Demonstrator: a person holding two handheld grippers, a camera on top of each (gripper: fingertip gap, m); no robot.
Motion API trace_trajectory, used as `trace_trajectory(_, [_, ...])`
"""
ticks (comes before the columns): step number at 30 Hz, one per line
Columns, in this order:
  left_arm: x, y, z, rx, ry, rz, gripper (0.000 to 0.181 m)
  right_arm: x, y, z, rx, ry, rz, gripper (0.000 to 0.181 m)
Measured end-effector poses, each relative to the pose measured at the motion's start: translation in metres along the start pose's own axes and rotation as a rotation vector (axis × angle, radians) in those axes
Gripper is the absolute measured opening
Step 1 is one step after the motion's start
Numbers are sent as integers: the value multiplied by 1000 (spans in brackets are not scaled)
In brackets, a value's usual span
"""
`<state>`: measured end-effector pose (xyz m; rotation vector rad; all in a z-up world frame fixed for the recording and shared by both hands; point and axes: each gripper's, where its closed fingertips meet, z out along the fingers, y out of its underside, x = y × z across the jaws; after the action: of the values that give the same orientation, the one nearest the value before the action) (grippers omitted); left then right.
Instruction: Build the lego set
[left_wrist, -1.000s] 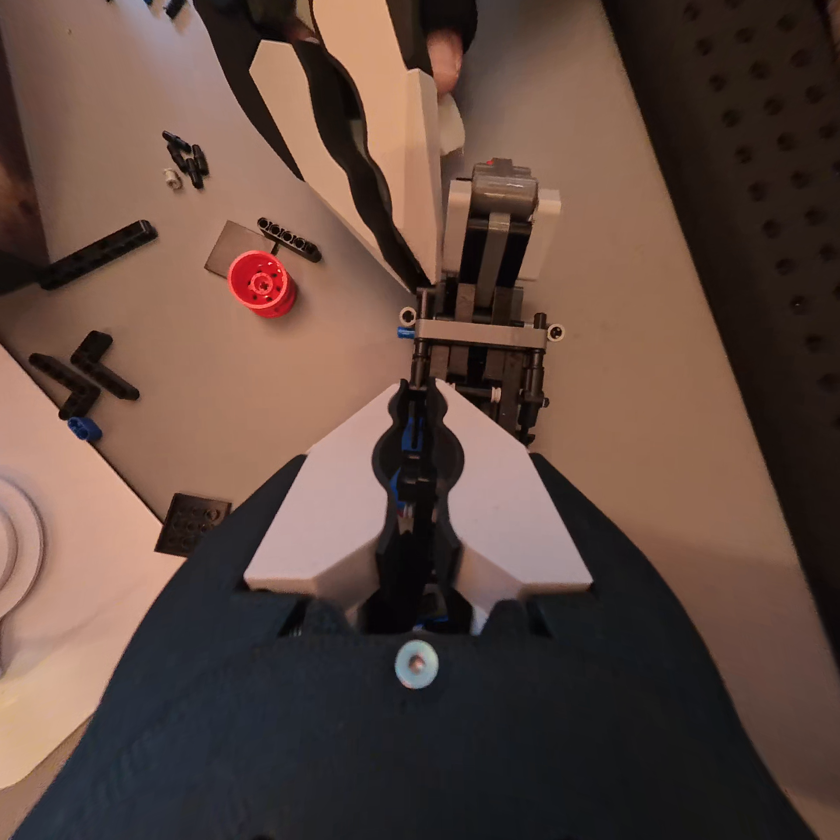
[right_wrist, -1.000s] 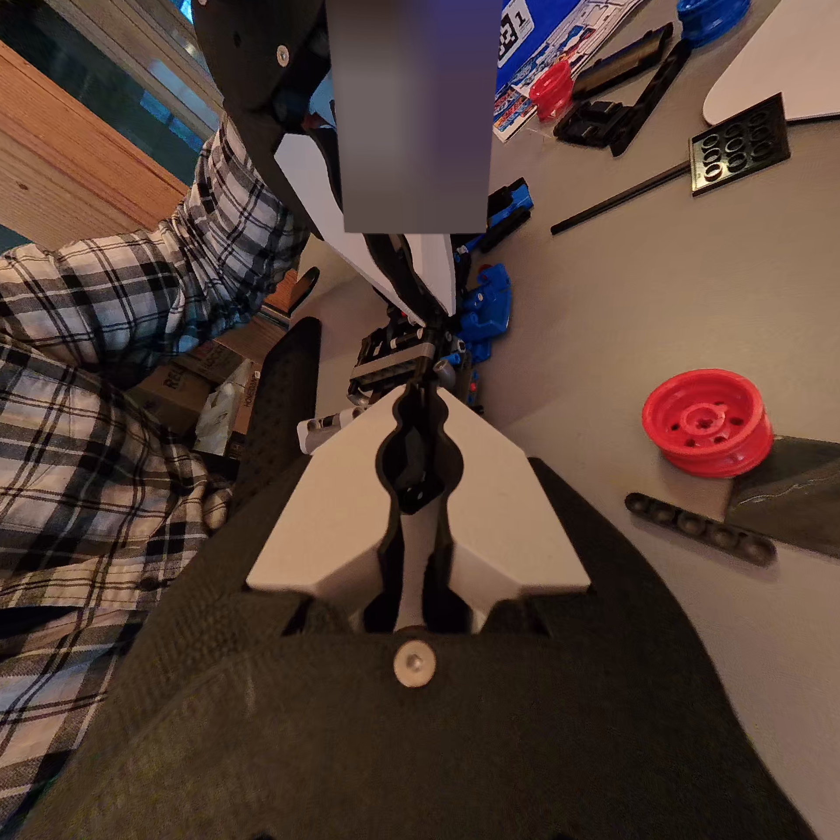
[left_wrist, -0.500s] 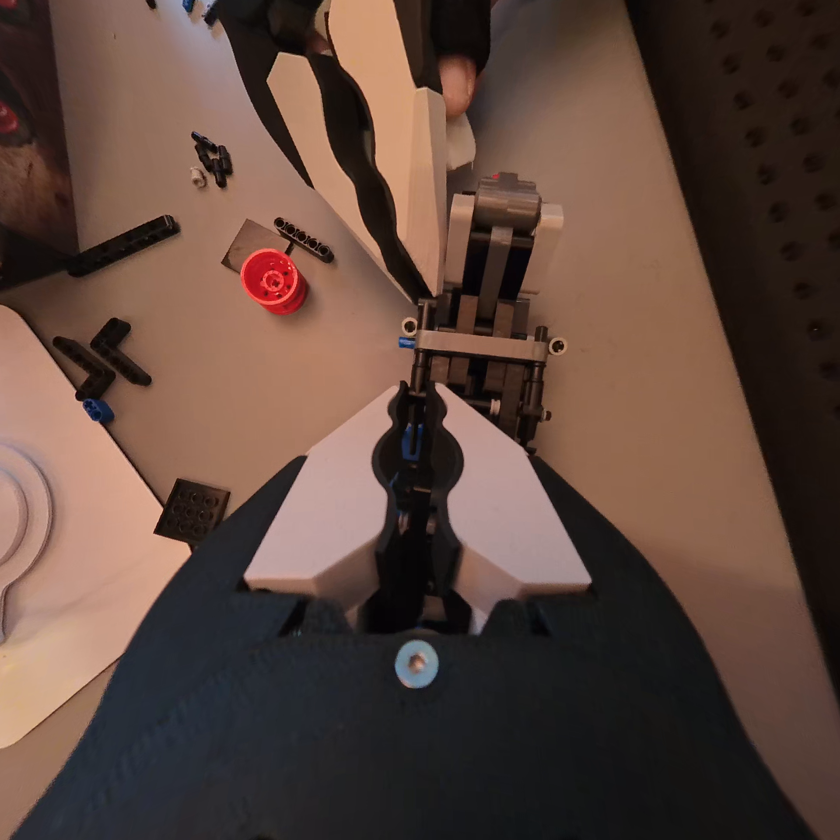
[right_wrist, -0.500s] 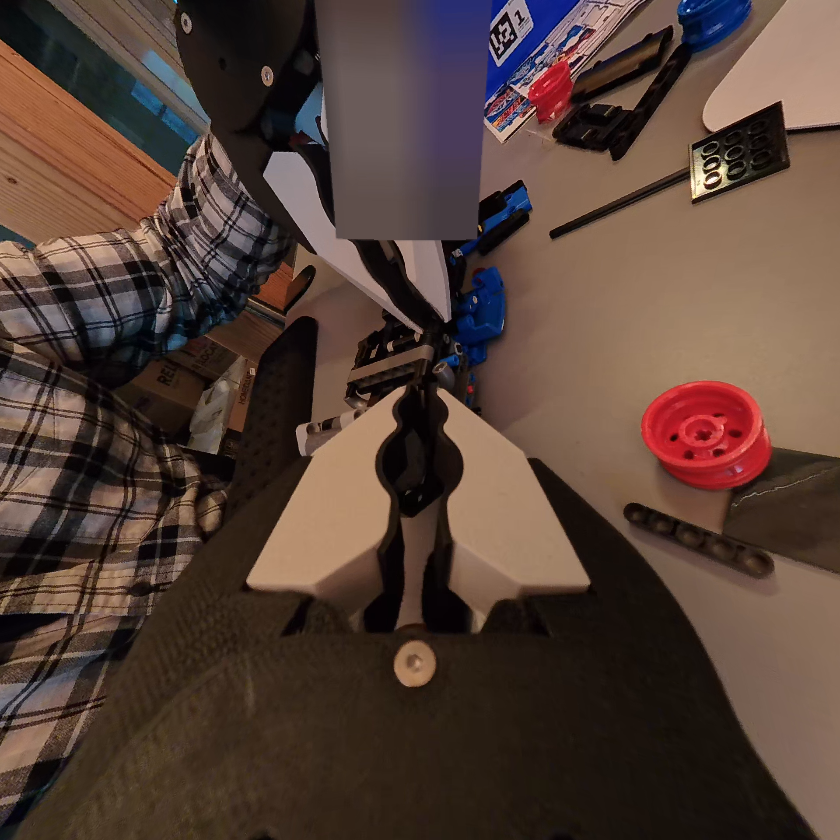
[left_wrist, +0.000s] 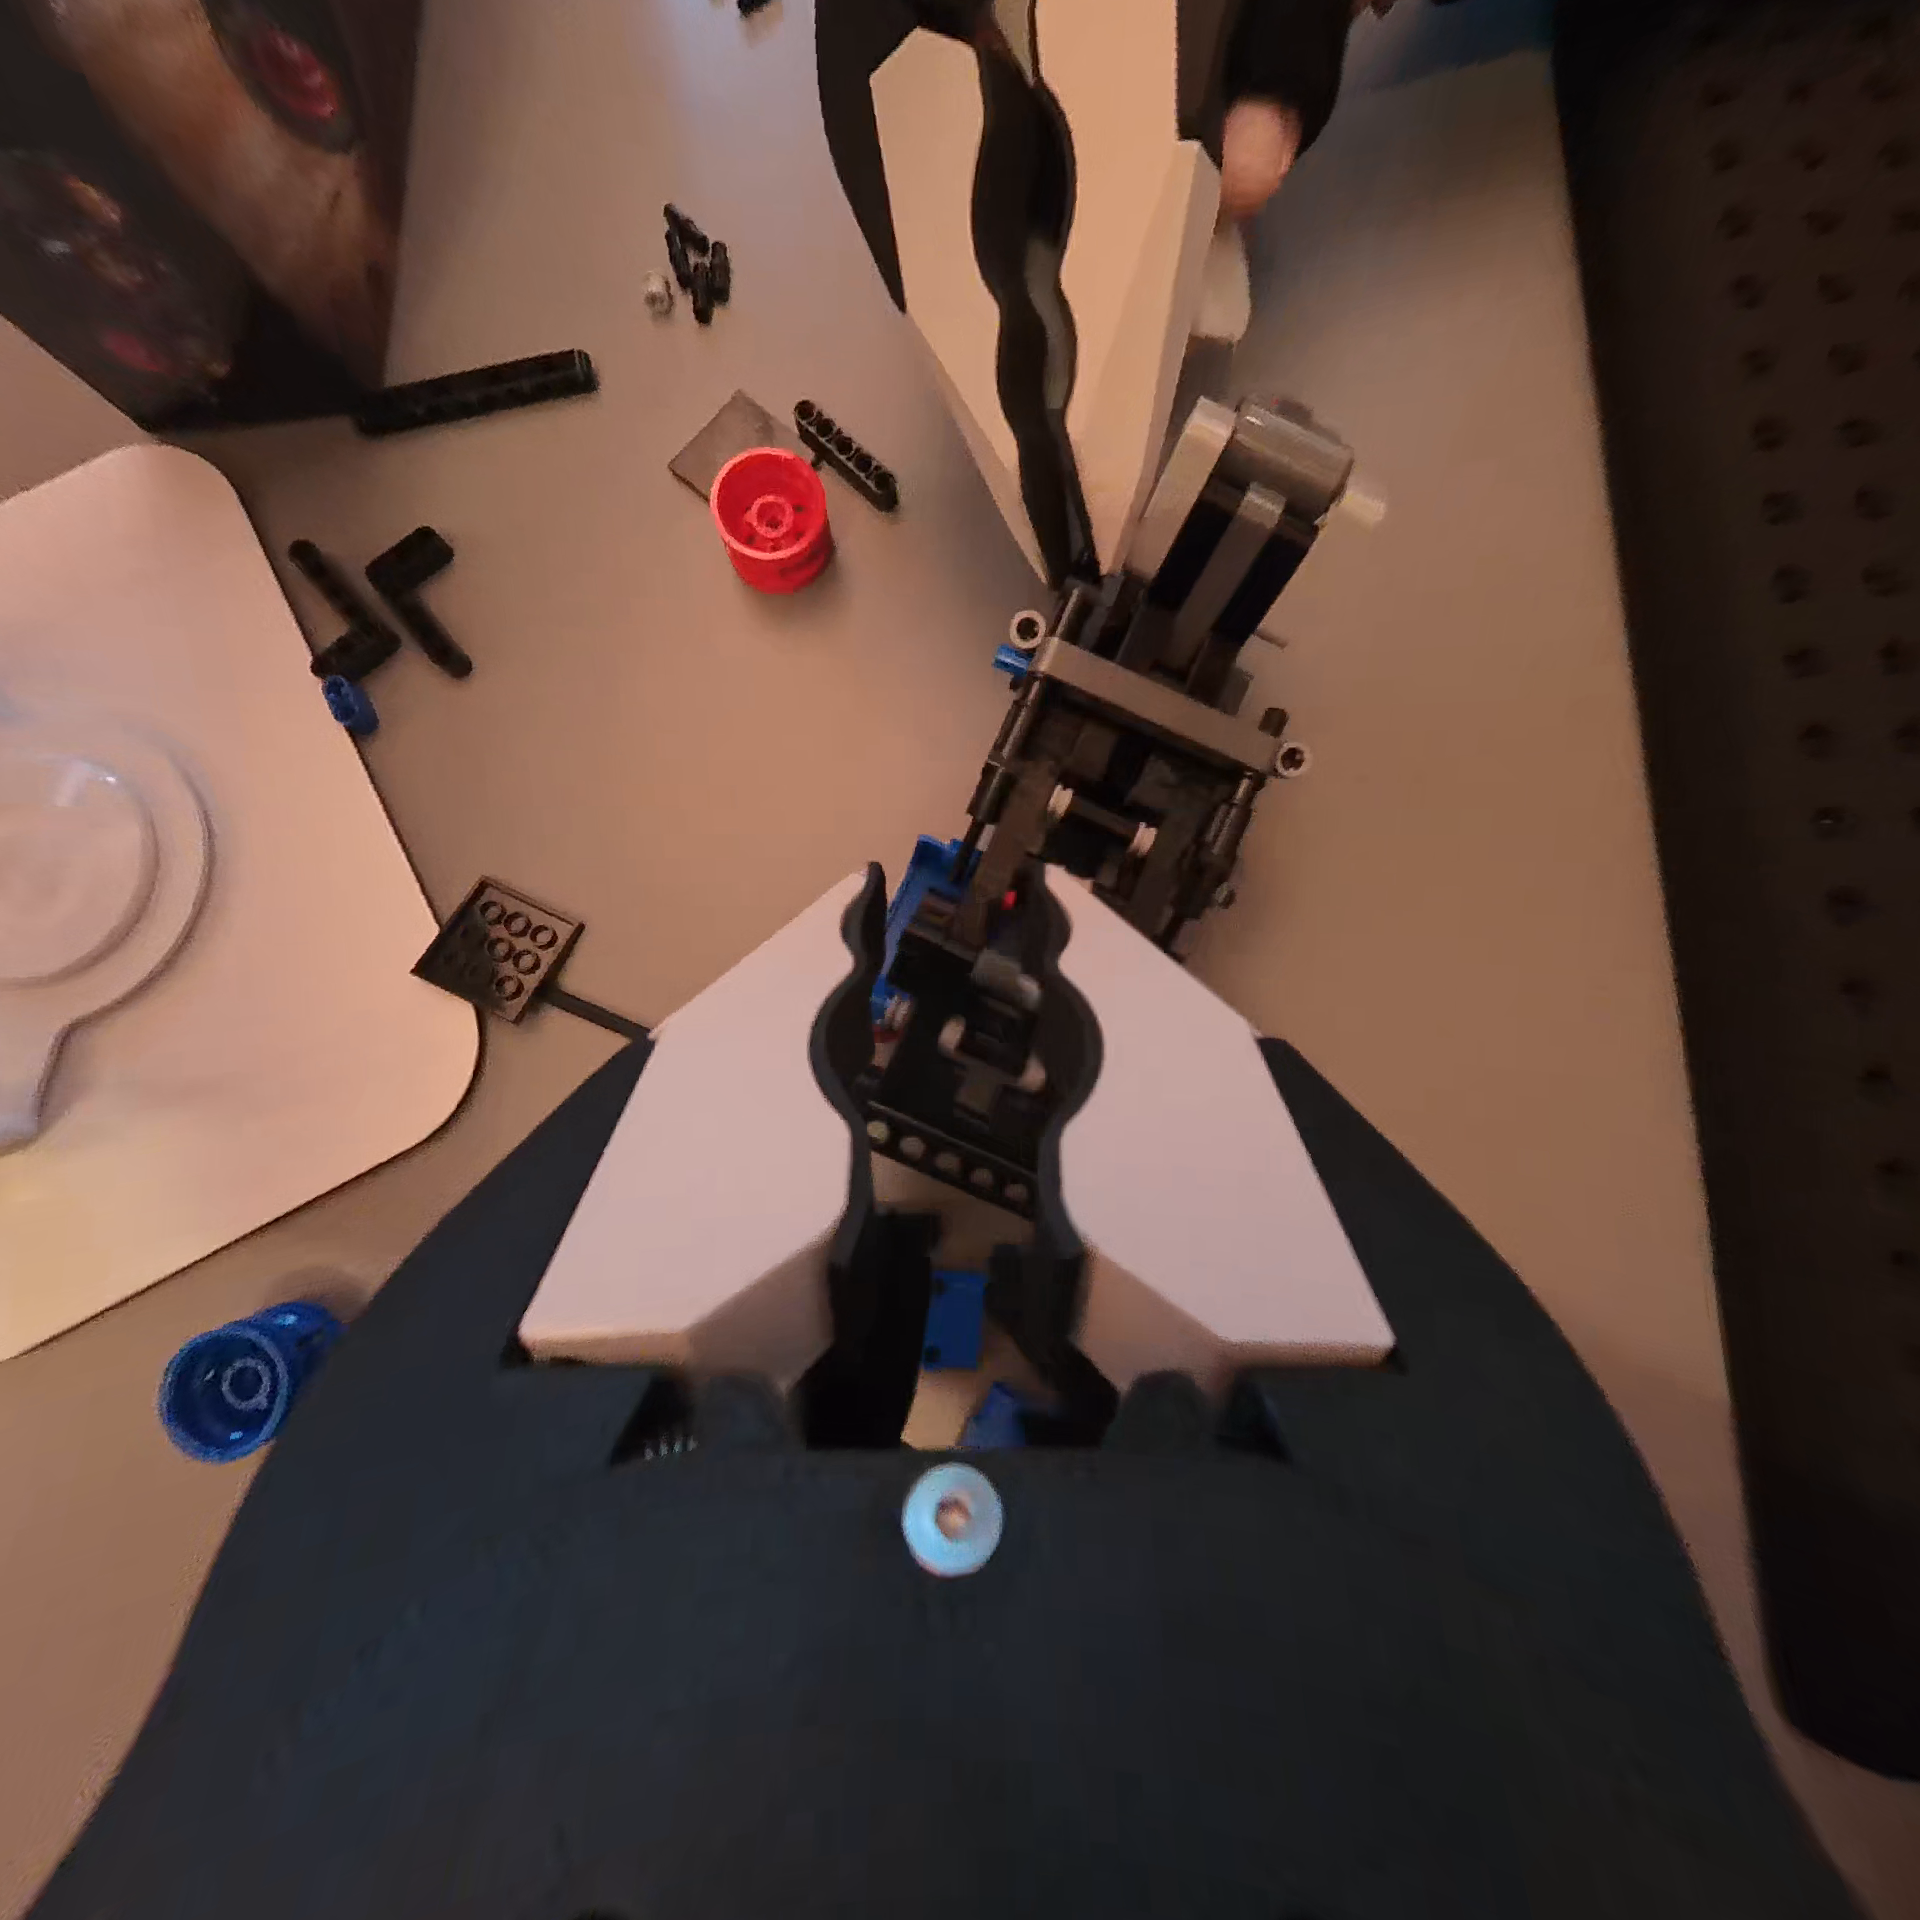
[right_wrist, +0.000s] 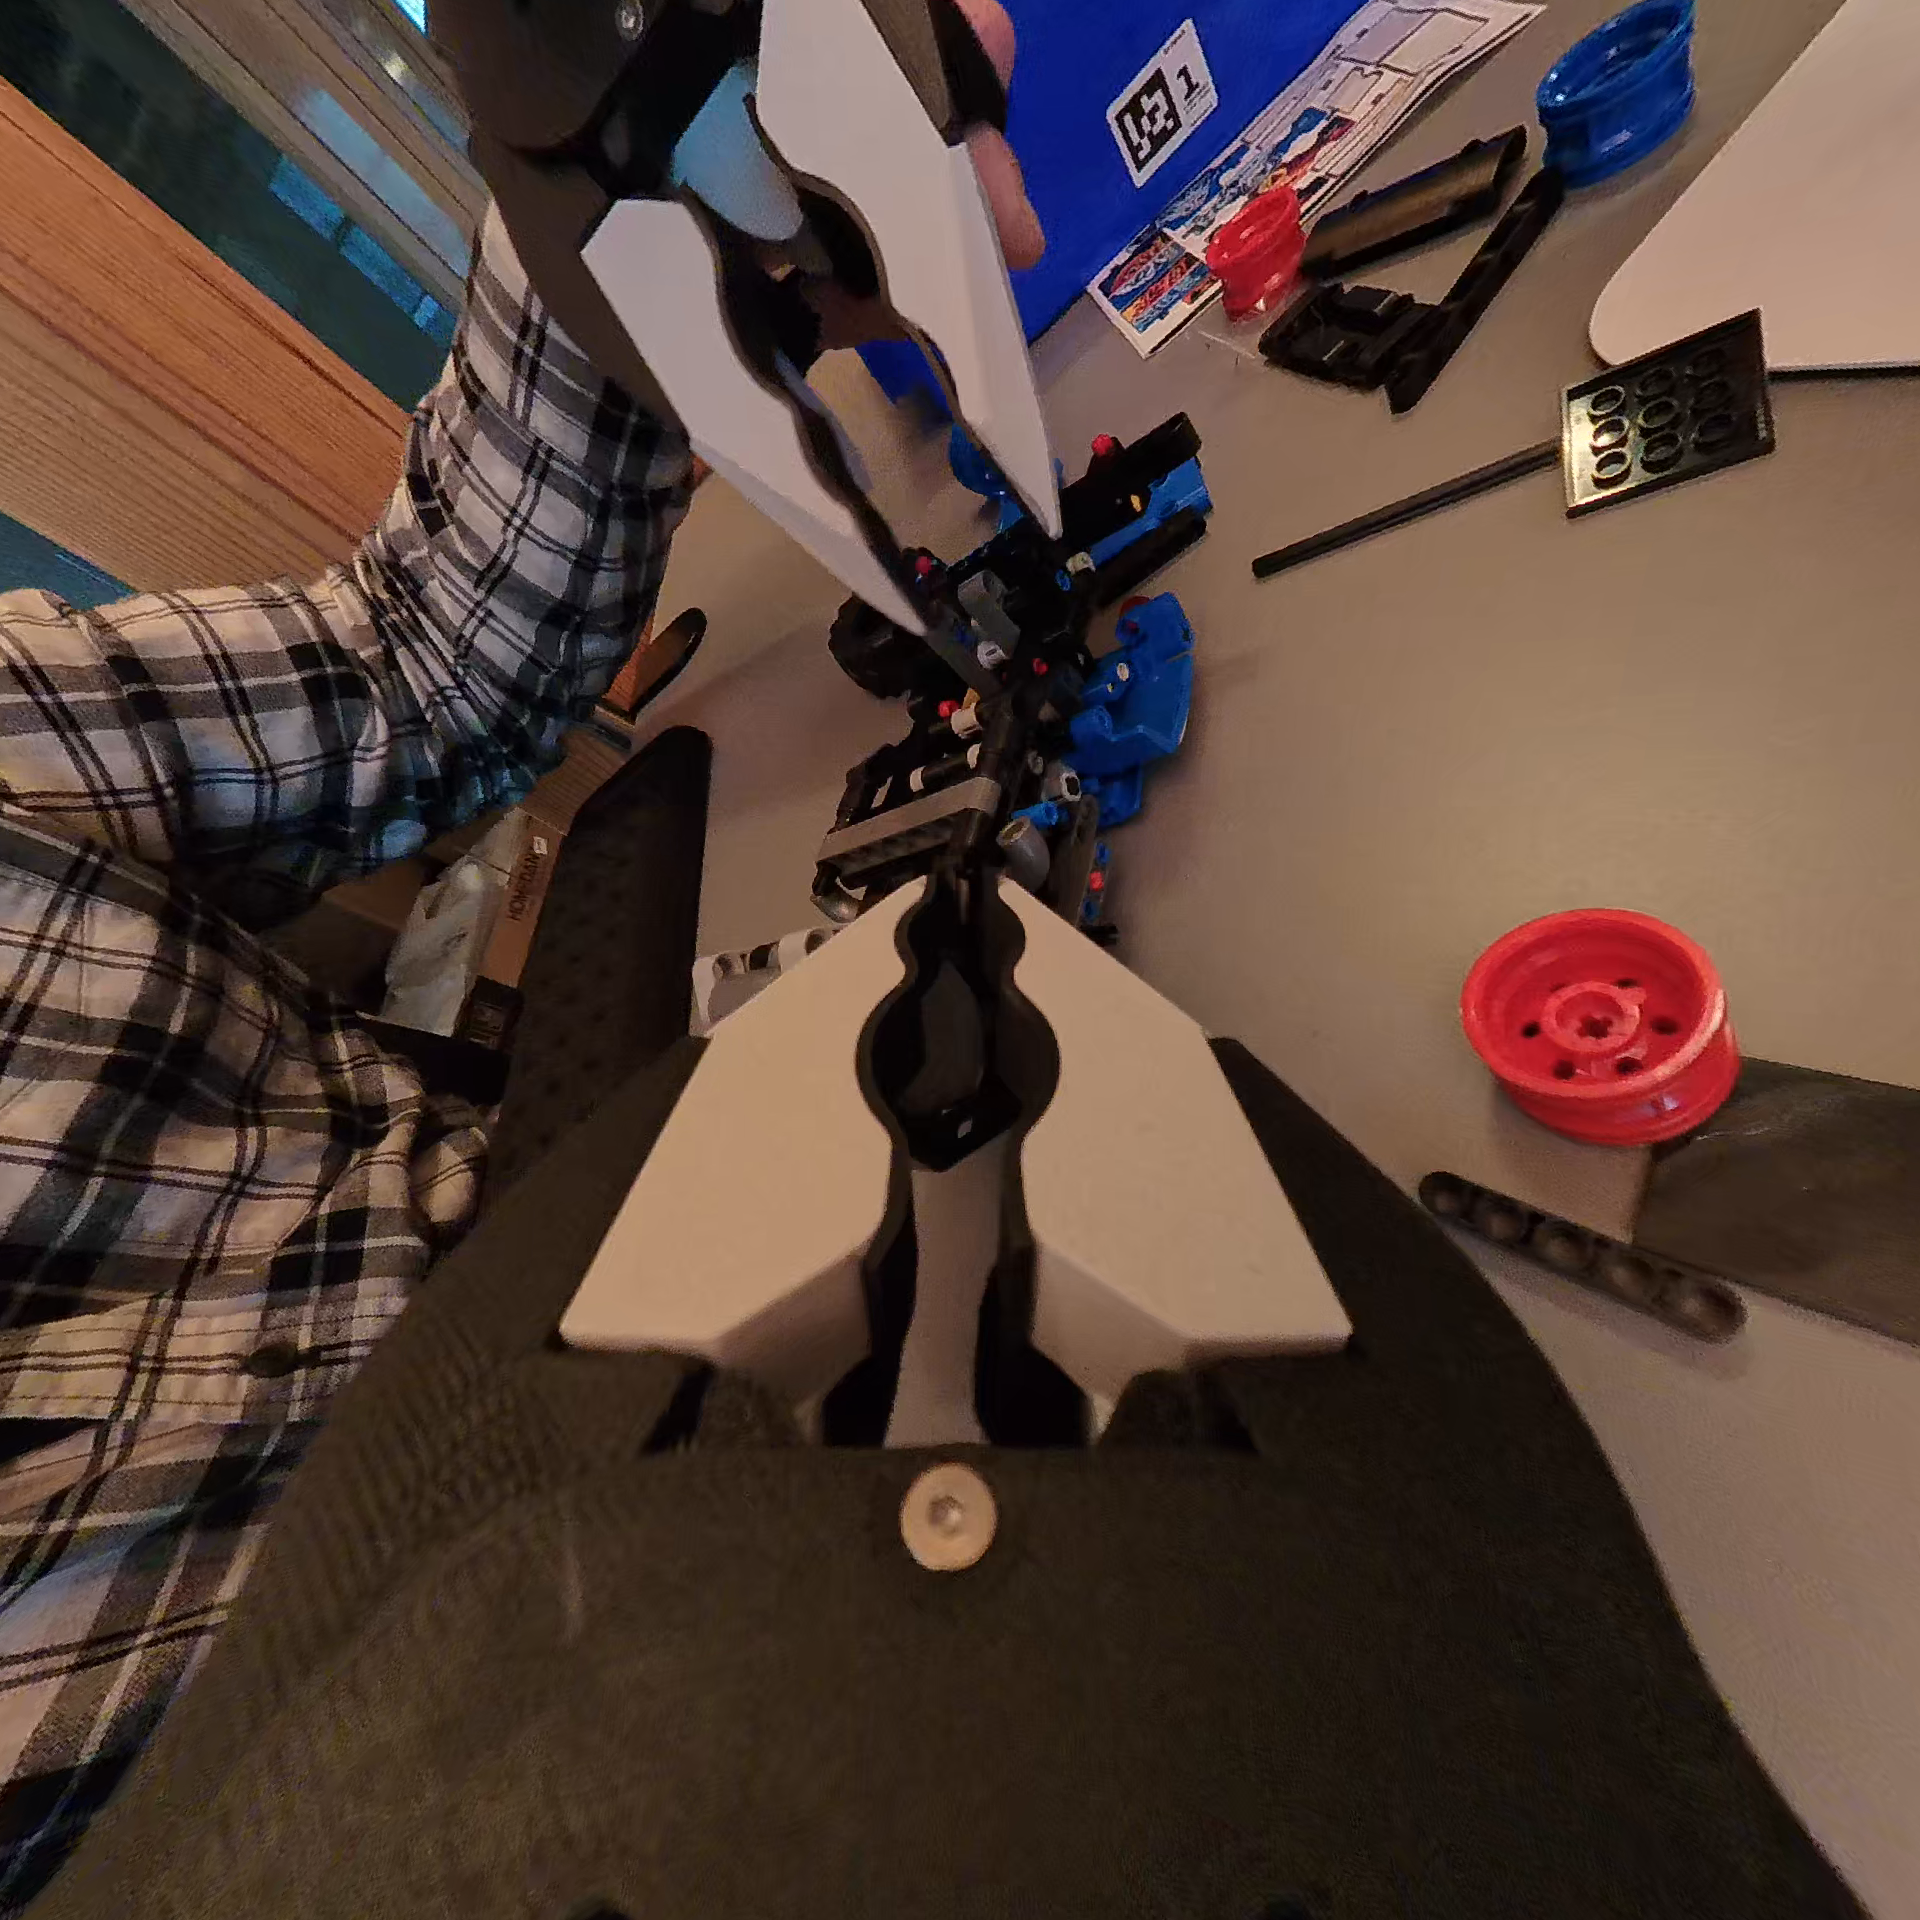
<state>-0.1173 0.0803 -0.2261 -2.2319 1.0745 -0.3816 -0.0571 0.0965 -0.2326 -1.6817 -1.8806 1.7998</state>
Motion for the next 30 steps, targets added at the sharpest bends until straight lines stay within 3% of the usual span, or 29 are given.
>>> trace_trajectory(6, [26,7,10,-37,5,39,52,-3,3,0,-7,-2,15,12])
trace_trajectory(18, [32,17,5,-80,-57,59,51,-14,12,-8,-31,6,5,21])
trace_trajectory(30, [34,34,-7,-99,-133,24,55,-46,27,10,-111,-38,-91,23])
